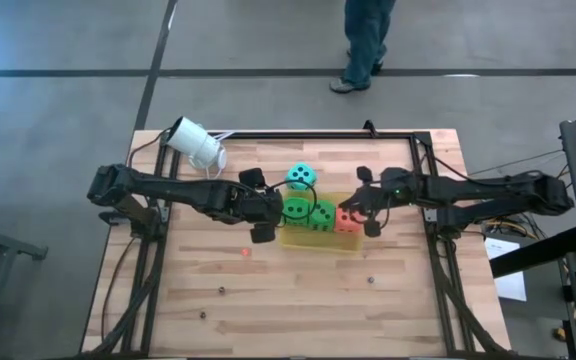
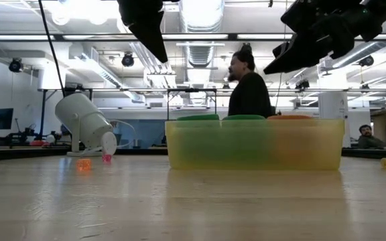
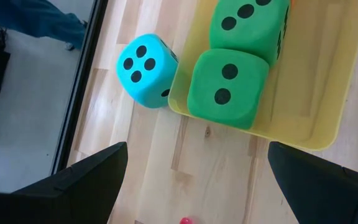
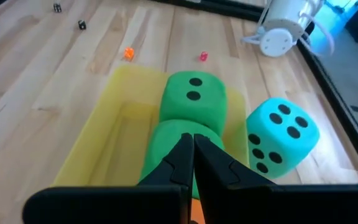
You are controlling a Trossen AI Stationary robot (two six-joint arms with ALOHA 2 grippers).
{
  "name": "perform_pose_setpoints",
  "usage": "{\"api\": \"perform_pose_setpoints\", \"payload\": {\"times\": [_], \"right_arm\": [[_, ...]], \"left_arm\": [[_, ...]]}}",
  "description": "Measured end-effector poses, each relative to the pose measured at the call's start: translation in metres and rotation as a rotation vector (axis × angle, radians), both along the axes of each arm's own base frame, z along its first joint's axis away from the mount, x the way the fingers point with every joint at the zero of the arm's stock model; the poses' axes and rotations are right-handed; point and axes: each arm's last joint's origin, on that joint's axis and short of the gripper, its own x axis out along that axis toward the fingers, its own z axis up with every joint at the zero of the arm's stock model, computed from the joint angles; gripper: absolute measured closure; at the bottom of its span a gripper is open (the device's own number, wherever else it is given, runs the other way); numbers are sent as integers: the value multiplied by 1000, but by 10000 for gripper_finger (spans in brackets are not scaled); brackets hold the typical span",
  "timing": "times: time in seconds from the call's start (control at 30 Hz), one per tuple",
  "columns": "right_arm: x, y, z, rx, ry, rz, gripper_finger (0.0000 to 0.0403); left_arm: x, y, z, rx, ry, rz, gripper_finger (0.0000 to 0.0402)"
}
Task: Pick & Place Dice
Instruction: Put the big light blue dice into the yellow bin
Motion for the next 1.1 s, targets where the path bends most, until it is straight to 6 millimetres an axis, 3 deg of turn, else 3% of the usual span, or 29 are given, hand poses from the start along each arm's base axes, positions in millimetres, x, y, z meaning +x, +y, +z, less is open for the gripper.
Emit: {"api": "perform_pose_setpoints", "payload": {"times": [0.83, 1.1], "right_arm": [[-10, -1, 10, -30, -42, -50, 394], [-11, -1, 9, -32, -31, -49, 394]], "left_arm": [[2, 21, 1, -22, -37, 104, 11], [10, 30, 5, -44, -143, 151, 11]]}}
